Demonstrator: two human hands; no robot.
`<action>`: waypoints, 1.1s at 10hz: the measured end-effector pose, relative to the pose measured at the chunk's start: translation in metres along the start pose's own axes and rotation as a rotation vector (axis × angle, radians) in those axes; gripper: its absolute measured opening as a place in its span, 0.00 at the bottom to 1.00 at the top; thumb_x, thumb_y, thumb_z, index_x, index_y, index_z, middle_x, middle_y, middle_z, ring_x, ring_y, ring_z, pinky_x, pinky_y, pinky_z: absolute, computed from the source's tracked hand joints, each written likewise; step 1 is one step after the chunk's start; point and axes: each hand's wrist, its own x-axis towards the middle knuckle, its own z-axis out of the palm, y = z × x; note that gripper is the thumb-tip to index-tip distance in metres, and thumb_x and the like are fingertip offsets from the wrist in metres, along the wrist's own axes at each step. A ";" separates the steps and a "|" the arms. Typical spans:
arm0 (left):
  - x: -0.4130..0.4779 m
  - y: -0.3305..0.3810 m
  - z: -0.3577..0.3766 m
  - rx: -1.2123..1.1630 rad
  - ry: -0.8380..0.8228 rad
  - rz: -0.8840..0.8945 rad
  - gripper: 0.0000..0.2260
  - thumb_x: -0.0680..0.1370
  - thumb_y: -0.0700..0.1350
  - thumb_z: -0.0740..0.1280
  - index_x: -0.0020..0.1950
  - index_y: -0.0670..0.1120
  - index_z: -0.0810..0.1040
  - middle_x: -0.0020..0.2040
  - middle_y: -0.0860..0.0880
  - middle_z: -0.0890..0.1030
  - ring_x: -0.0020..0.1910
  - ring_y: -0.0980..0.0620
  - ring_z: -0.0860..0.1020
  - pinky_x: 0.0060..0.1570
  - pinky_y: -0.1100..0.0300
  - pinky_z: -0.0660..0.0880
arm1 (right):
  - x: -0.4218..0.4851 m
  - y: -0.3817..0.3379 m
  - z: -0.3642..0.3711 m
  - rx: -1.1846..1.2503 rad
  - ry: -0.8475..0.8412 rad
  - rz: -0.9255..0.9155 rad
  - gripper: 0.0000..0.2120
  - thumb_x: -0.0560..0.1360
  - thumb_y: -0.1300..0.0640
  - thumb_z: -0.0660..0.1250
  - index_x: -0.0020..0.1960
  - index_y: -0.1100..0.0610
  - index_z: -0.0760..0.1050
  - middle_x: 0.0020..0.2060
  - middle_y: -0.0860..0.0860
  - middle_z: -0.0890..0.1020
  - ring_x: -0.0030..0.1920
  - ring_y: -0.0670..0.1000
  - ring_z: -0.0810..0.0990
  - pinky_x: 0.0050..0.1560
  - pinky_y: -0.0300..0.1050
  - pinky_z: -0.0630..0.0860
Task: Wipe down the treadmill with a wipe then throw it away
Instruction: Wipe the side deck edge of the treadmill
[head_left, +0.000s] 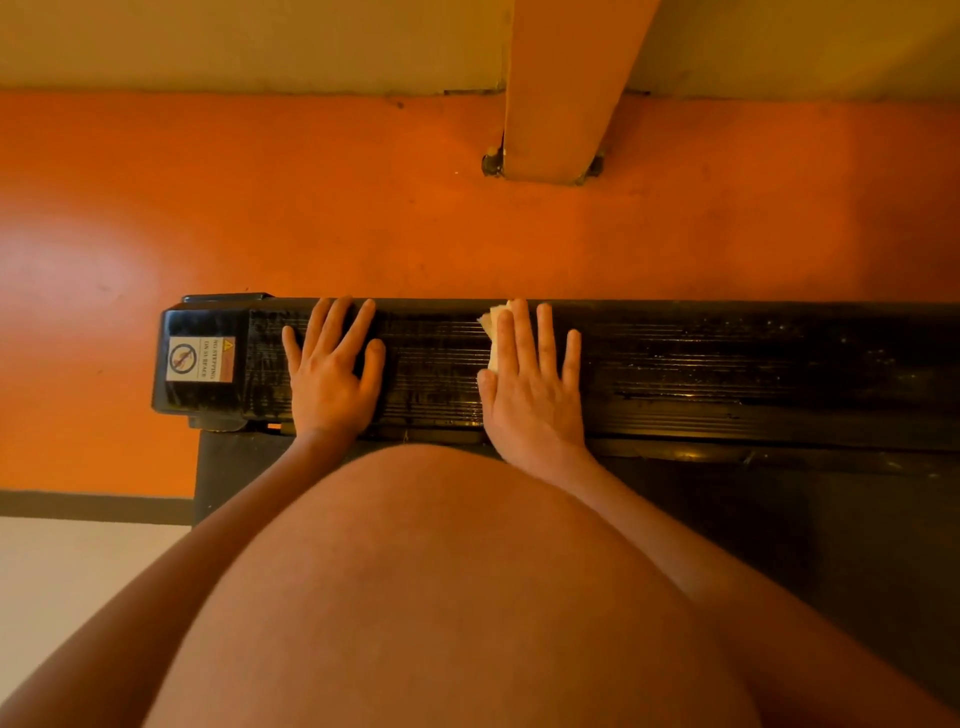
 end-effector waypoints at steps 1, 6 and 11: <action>0.000 -0.001 0.000 -0.001 0.003 0.000 0.23 0.85 0.56 0.53 0.80 0.53 0.66 0.80 0.49 0.65 0.82 0.48 0.54 0.79 0.36 0.43 | 0.030 0.006 -0.013 -0.020 0.036 0.032 0.32 0.86 0.43 0.44 0.84 0.57 0.42 0.83 0.56 0.43 0.82 0.58 0.38 0.80 0.64 0.39; 0.001 0.000 0.001 -0.018 0.008 0.000 0.23 0.85 0.56 0.54 0.80 0.53 0.67 0.80 0.49 0.65 0.82 0.48 0.55 0.79 0.36 0.43 | -0.006 0.017 0.002 -0.044 0.063 -0.042 0.32 0.86 0.44 0.43 0.84 0.58 0.42 0.83 0.56 0.43 0.83 0.58 0.39 0.80 0.65 0.43; -0.001 0.000 0.002 -0.020 0.020 0.001 0.22 0.86 0.55 0.54 0.80 0.53 0.67 0.80 0.49 0.65 0.82 0.48 0.55 0.79 0.36 0.44 | -0.045 0.023 0.014 -0.031 0.019 -0.081 0.32 0.86 0.44 0.46 0.84 0.58 0.44 0.83 0.56 0.45 0.83 0.59 0.42 0.79 0.66 0.48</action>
